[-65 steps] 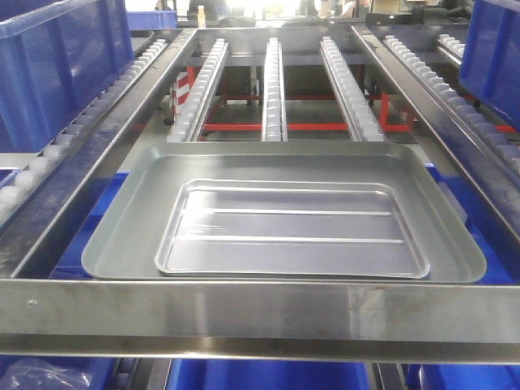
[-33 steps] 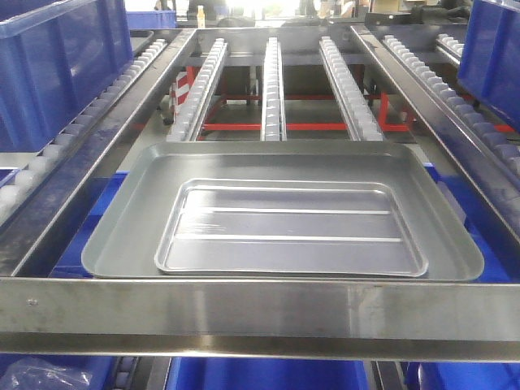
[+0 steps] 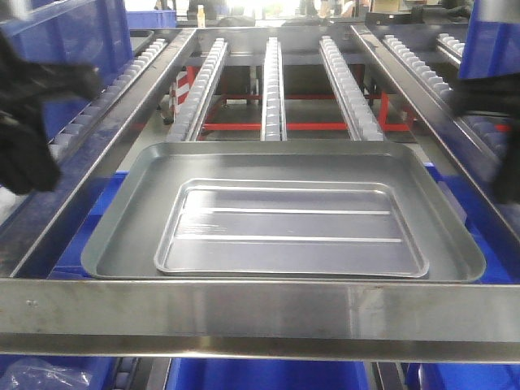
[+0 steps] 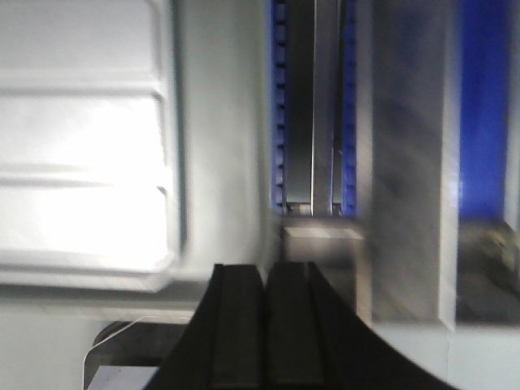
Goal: Grab silver tray and place in blue box
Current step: 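Lower both grippers to the side rims of the silver tray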
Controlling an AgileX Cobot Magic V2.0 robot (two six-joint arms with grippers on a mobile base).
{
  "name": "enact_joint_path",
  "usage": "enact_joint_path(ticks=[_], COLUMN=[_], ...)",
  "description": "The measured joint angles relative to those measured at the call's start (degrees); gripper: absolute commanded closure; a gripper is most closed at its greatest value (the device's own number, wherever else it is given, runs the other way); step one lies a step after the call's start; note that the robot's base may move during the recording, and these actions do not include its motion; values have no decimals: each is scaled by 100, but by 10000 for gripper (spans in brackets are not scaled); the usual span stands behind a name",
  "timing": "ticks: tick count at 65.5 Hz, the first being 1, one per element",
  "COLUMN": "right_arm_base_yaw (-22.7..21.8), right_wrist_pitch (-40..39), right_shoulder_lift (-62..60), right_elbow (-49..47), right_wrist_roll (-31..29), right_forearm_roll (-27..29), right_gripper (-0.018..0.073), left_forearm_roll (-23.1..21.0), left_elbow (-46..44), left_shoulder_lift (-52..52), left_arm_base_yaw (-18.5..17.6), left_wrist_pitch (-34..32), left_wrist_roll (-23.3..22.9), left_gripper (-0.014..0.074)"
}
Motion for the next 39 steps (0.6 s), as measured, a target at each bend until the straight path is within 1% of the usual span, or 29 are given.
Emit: enact_joint_path(ticks=[2, 6, 14, 25, 32, 39], right_arm_base_yaw=[113, 254, 327, 327, 327, 327], right_wrist_pitch=[0, 41, 149, 236, 333, 436], right_shoulder_lift=[165, 525, 1174, 1657, 1767, 1812], right_elbow=[-140, -449, -948, -1411, -1476, -1476], right_wrist_roll=[91, 196, 245, 126, 91, 64], right_forearm_roll=[-44, -72, -60, 50, 118, 141], right_gripper=[500, 500, 500, 500, 500, 500], left_forearm_roll=[113, 134, 91, 37, -22, -71], left_elbow=[-135, -449, -970, -1296, -1339, -1339], left_shoulder_lift=[151, 461, 982, 1502, 1612, 1648], left_arm_base_yaw=[-118, -307, -490, -501, -501, -501], left_wrist_pitch=[8, 20, 20, 32, 11, -25], left_wrist_roll=[-211, -412, -492, -479, -360, -336], left_gripper=[602, 602, 602, 602, 602, 602])
